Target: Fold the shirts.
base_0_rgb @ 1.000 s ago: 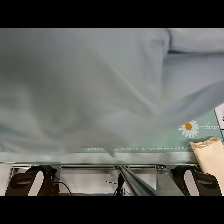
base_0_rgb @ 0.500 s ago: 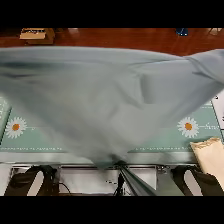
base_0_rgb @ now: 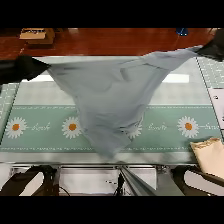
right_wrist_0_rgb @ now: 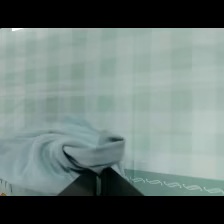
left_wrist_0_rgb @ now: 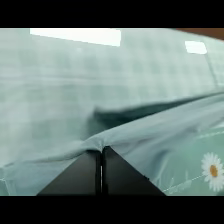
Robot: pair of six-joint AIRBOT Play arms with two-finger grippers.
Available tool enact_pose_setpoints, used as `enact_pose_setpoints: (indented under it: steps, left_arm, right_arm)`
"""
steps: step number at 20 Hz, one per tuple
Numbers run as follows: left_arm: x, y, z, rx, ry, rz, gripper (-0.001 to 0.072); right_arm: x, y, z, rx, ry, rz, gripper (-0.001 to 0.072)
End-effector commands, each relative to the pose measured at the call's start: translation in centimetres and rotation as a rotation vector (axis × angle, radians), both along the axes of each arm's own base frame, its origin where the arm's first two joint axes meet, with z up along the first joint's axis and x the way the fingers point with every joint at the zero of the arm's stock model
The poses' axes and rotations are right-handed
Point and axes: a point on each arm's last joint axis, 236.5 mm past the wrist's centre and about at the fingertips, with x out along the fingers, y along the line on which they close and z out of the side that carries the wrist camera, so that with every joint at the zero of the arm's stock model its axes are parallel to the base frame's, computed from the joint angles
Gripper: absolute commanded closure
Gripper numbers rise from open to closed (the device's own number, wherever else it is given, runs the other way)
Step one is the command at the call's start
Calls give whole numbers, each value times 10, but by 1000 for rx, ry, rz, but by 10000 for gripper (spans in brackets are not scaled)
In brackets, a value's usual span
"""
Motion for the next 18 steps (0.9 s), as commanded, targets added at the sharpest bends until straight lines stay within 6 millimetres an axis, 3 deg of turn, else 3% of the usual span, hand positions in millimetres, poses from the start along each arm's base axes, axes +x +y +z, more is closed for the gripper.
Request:
enact_pose_setpoints:
  steps: [1,5,8,9,11,12,13,14,16,18]
  left_arm:
    - [33,-3,-78,5,152,-29,691]
    - [45,-1,-140,-8,305,-28,691]
    - [47,-2,-168,-18,380,-29,690]
    - [47,-1,-172,-18,388,-27,685]
    - [49,7,-165,-22,379,-17,578]
    - [49,13,-157,-27,379,-21,437]
    - [45,20,-146,-32,389,-38,272]
    - [38,31,-137,-25,408,-58,161]
    - [12,63,-129,15,491,-74,151]
    - [-30,79,-133,11,619,-75,271]
  right_arm:
    - [52,37,-71,71,83,44,688]
    - [68,51,-138,-9,175,75,687]
    - [67,50,-164,-54,218,101,686]
    - [67,49,-163,-62,209,114,649]
    - [68,57,-145,-26,139,180,479]
    - [66,60,-127,8,92,217,426]
    - [62,58,-110,24,57,236,415]
    - [52,48,-95,7,33,258,415]
    - [25,12,-84,-124,39,314,416]
    - [-11,-49,-95,-317,175,295,417]
